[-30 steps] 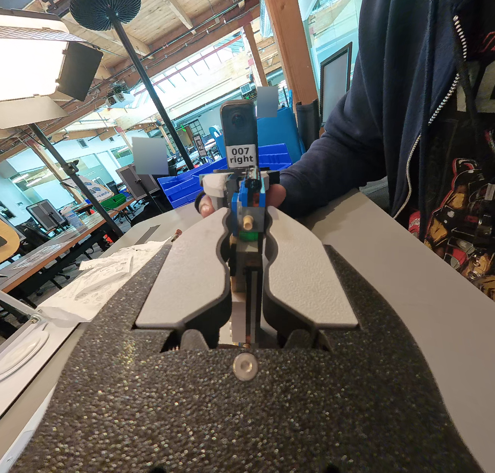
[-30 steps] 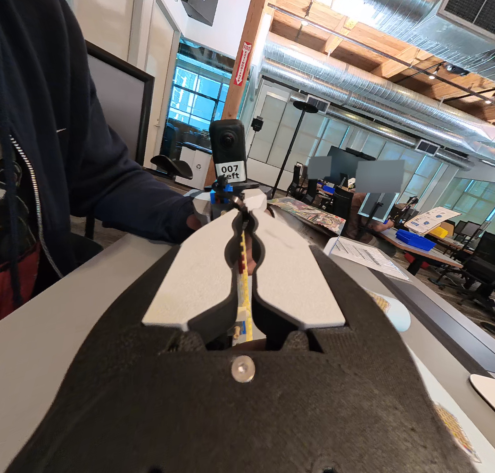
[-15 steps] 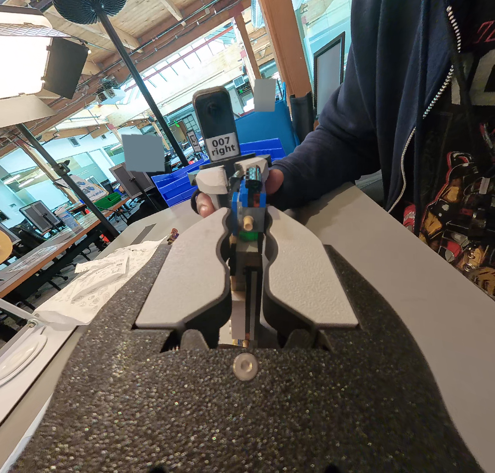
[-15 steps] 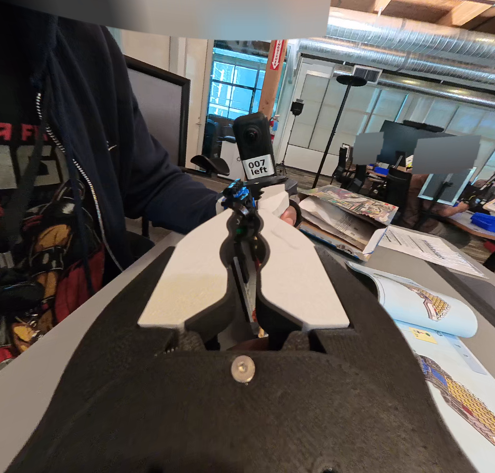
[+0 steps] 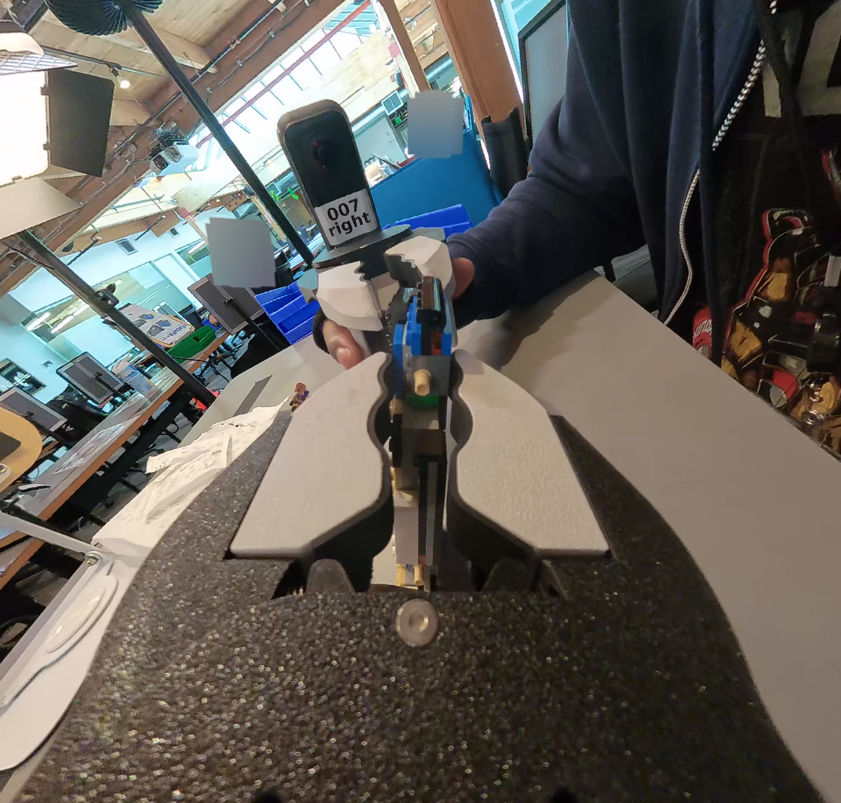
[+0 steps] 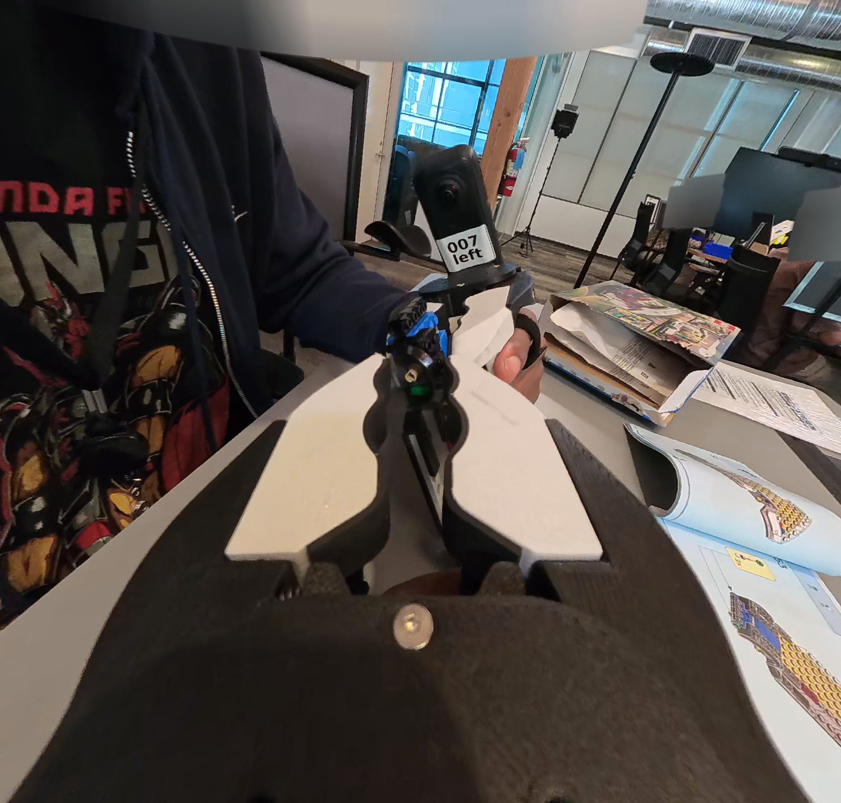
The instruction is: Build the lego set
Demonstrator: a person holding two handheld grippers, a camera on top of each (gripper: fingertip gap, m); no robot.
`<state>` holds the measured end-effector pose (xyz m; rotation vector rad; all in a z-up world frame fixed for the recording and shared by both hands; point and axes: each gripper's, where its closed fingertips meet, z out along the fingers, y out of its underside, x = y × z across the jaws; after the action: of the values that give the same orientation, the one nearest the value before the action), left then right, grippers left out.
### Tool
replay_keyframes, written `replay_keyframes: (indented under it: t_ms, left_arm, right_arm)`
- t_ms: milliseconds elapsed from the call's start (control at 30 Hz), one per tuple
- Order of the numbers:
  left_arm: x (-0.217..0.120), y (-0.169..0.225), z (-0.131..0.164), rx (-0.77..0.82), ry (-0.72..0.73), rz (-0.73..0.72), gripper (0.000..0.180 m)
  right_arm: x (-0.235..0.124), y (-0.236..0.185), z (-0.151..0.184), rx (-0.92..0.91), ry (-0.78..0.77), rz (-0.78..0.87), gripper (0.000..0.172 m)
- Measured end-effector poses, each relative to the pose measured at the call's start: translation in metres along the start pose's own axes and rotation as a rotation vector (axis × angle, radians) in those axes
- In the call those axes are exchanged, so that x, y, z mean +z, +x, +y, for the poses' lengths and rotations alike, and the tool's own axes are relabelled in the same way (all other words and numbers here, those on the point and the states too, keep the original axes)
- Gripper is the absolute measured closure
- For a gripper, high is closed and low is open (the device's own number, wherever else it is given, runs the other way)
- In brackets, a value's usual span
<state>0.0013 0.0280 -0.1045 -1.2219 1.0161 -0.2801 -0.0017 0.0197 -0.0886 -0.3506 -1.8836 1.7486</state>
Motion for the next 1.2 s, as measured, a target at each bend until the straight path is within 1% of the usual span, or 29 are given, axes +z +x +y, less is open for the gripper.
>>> replay_keyframes:
  t_ms: [167, 300, 467, 800, 933, 1200]
  left_arm:
    - [0.003, 0.003, 0.003, 0.059, -0.046, -0.004, 0.159]
    - [0.005, 0.004, 0.005, 0.091, -0.069, -0.017, 0.159]
    - [0.008, 0.003, 0.009, 0.132, -0.104, -0.043, 0.159]
    - [0.010, 0.000, 0.011, 0.146, -0.126, -0.074, 0.159]
    - [0.010, -0.001, 0.010, 0.145, -0.124, -0.087, 0.159]
    - [0.011, -0.003, 0.011, 0.163, -0.142, -0.116, 0.156]
  right_arm:
    - [0.001, -0.005, 0.006, -0.010, -0.049, -0.016, 0.147]
    - [0.000, -0.004, 0.007, -0.023, -0.066, -0.004, 0.150]
    - [-0.002, -0.004, 0.010, -0.046, -0.105, 0.004, 0.149]
    - [-0.004, -0.005, 0.012, -0.080, -0.147, 0.016, 0.148]
    - [-0.003, -0.007, 0.011, -0.087, -0.166, 0.005, 0.141]
    - [-0.002, -0.005, 0.013, -0.118, -0.192, 0.033, 0.144]
